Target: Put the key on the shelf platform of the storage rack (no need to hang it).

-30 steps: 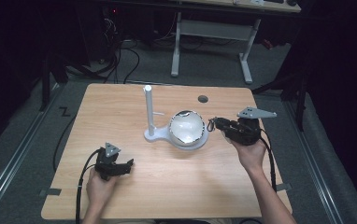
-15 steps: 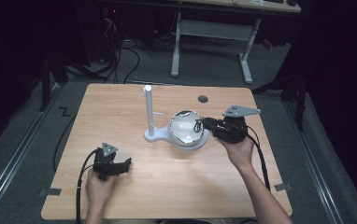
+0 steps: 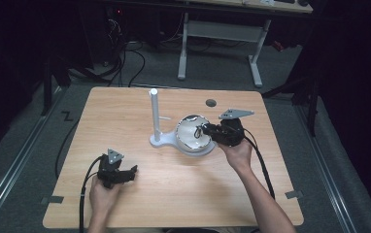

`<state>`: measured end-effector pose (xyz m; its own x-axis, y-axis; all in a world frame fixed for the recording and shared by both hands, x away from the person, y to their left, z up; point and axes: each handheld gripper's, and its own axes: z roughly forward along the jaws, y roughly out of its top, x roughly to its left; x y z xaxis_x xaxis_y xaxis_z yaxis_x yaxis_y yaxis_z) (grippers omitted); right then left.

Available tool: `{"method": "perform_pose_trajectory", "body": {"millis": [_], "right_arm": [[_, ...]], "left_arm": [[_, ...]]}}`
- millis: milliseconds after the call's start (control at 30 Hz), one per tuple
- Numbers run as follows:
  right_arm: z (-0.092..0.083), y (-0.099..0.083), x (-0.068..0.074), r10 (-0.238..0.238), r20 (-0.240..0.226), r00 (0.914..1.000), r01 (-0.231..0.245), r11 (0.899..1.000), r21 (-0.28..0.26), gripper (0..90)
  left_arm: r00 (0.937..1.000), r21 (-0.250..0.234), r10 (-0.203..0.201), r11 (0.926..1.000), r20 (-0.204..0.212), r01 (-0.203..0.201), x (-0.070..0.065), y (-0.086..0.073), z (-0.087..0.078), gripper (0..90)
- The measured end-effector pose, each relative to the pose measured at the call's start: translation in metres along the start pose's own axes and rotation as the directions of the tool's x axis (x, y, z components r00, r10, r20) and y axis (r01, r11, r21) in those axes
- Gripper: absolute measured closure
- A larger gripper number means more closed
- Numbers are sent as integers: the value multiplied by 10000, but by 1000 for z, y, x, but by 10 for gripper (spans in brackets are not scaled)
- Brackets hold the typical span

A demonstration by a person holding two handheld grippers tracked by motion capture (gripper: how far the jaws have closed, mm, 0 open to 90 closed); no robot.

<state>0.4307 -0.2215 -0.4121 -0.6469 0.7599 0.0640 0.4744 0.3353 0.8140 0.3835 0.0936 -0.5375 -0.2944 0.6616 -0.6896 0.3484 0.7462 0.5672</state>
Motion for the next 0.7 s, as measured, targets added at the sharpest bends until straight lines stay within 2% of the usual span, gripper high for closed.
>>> {"method": "perform_pose_trajectory", "body": {"millis": [167, 200, 367, 533, 700], "right_arm": [[14, -1, 1, -8, 28, 10000, 7, 9996, 297, 748], [21, -1, 1, -6, 39, 10000, 4, 9991, 414, 748], [29, 0, 2, 20, 56, 10000, -22, 9991, 415, 748], [40, 3, 1, 30, -118, 9999, -24, 9988, 492, 747], [51, -1, 1, -87, -50, 9999, 91, 9967, 803, 747]], "left_arm": [[10000, 31, -1, 10000, 21, 1, 0, 0, 0, 207], [10000, 28, 47, 10000, 50, -47, 0, 0, 0, 207], [10000, 27, 38, 10000, 47, -38, 0, 0, -1, 208], [10000, 28, -55, 10000, 29, 55, 0, 0, 0, 216], [10000, 18, -69, 10000, 20, 69, 0, 1, 0, 219]]}}
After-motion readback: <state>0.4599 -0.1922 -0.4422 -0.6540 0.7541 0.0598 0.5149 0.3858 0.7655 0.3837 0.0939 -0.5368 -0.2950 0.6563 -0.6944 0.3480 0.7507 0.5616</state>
